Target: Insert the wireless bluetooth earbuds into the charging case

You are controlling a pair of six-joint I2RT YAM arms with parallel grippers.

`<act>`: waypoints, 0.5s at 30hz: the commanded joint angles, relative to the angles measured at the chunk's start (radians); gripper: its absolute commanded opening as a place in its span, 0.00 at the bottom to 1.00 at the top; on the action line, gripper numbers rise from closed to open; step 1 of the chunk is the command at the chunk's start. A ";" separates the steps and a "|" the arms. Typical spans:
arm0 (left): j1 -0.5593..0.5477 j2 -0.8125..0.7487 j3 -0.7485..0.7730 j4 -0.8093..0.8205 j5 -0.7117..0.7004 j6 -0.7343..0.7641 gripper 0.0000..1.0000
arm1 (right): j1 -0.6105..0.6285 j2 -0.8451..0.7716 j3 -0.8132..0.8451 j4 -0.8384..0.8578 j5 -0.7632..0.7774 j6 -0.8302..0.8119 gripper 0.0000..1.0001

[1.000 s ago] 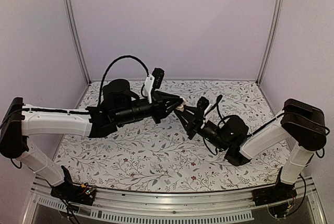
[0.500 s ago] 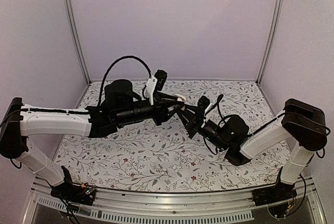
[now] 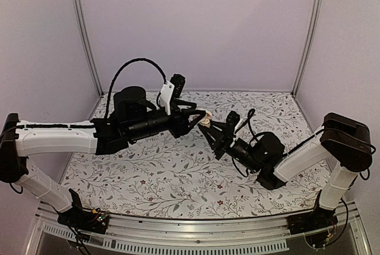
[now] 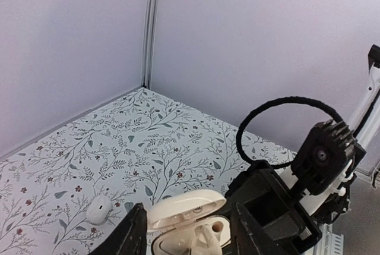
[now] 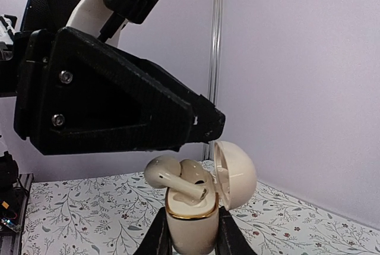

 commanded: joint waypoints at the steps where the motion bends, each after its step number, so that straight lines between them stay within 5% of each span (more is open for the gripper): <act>1: 0.005 -0.017 0.029 -0.038 -0.049 0.031 0.48 | 0.006 -0.017 -0.012 0.050 -0.016 0.015 0.00; 15: 0.007 -0.171 -0.103 0.008 -0.049 0.073 0.50 | -0.007 -0.016 -0.023 0.019 0.022 0.080 0.00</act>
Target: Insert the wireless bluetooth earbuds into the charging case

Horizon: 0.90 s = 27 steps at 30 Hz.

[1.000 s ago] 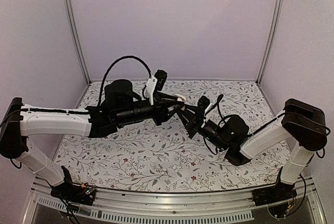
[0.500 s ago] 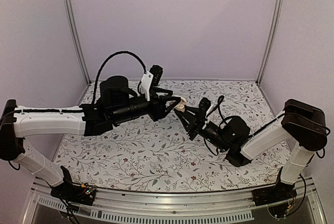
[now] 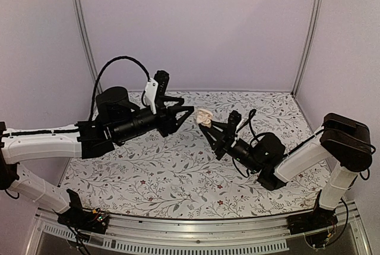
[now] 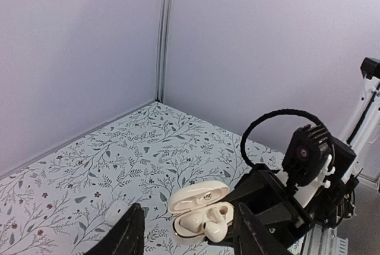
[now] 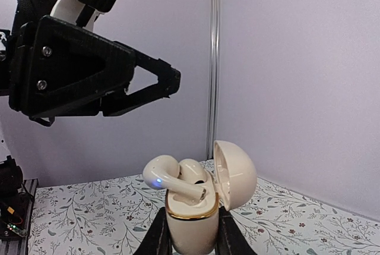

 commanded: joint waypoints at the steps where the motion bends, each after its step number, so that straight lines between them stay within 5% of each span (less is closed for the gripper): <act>1: 0.005 -0.058 -0.054 0.022 0.055 0.074 0.50 | -0.009 -0.019 -0.010 -0.003 0.020 0.050 0.00; 11: 0.005 -0.239 -0.234 0.035 0.246 0.486 0.49 | -0.010 -0.093 -0.024 -0.117 -0.121 0.046 0.00; 27: -0.088 -0.174 -0.170 -0.051 0.205 0.700 0.43 | -0.010 -0.128 -0.032 -0.187 -0.266 0.103 0.00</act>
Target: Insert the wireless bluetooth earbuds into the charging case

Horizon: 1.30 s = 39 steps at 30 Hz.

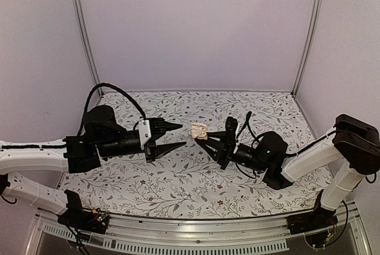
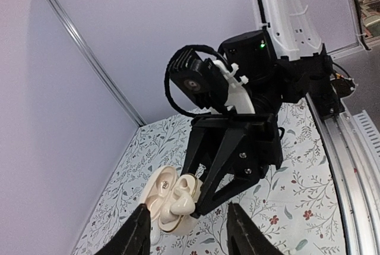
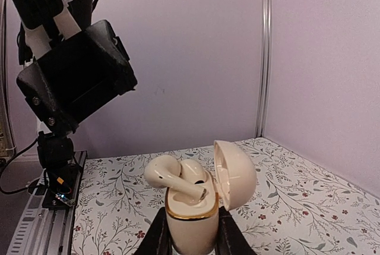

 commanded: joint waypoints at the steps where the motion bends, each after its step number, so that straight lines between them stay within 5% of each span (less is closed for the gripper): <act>1: -0.046 0.032 0.043 -0.043 -0.049 0.074 0.43 | -0.003 -0.027 0.008 -0.011 -0.043 0.048 0.00; 39: -0.126 0.157 0.078 0.007 -0.292 0.179 0.27 | 0.015 0.007 0.034 0.002 -0.074 0.079 0.00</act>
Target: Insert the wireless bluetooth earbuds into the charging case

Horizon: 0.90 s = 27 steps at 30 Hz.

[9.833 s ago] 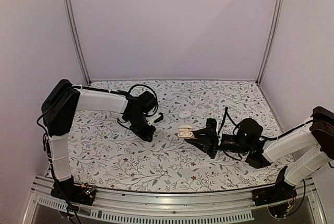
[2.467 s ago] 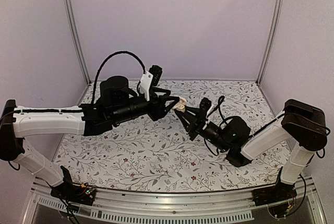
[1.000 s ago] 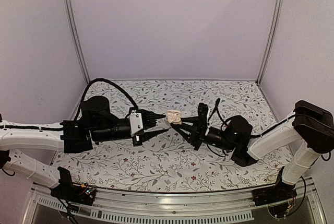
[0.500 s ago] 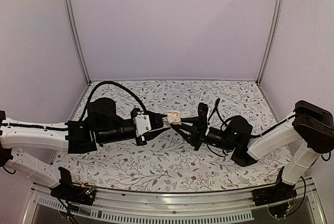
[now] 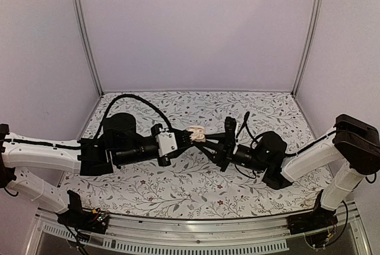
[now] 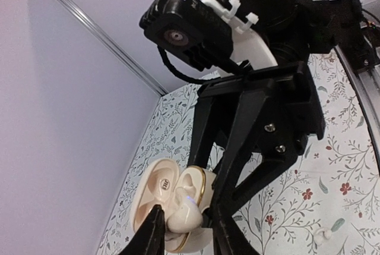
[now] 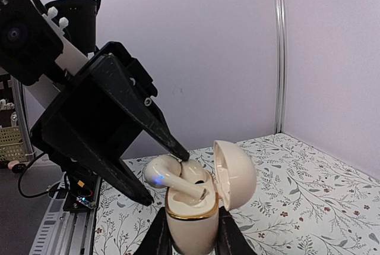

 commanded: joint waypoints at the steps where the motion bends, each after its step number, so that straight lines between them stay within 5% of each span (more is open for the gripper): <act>1: -0.018 0.009 0.024 0.022 -0.028 0.014 0.26 | 0.008 0.007 0.025 0.014 -0.015 0.005 0.00; 12: -0.017 0.006 0.036 0.000 -0.026 0.020 0.12 | 0.008 0.004 0.026 0.001 -0.026 -0.015 0.00; 27: -0.017 -0.045 0.076 -0.156 0.035 -0.020 0.08 | 0.008 -0.010 0.019 -0.049 -0.043 -0.149 0.00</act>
